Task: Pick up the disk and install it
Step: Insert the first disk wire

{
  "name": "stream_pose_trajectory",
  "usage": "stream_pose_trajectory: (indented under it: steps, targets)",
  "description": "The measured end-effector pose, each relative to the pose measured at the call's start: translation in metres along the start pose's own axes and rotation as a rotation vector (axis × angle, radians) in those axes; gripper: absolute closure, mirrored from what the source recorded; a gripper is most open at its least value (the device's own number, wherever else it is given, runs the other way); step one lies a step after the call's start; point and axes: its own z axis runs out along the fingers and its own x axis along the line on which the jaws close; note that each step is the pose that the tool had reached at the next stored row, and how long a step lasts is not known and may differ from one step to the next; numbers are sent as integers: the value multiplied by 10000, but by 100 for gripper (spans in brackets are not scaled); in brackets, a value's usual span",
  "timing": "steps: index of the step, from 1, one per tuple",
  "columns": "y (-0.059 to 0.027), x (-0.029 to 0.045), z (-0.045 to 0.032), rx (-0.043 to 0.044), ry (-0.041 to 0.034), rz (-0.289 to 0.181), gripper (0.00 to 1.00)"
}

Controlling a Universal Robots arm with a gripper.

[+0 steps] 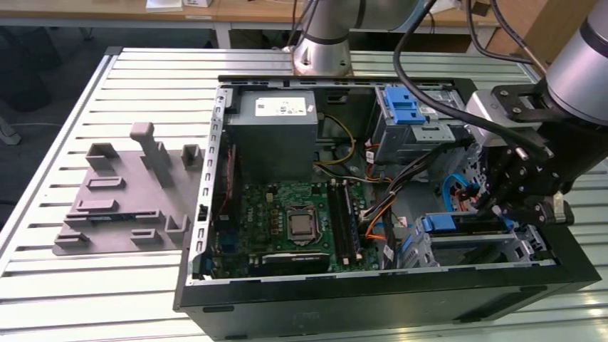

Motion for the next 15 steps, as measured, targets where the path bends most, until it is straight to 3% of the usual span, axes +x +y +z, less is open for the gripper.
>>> stream_pose_trajectory:
  steps: [15]
  targets:
    - [3, 3, 49, -4, -1, 25, 84]
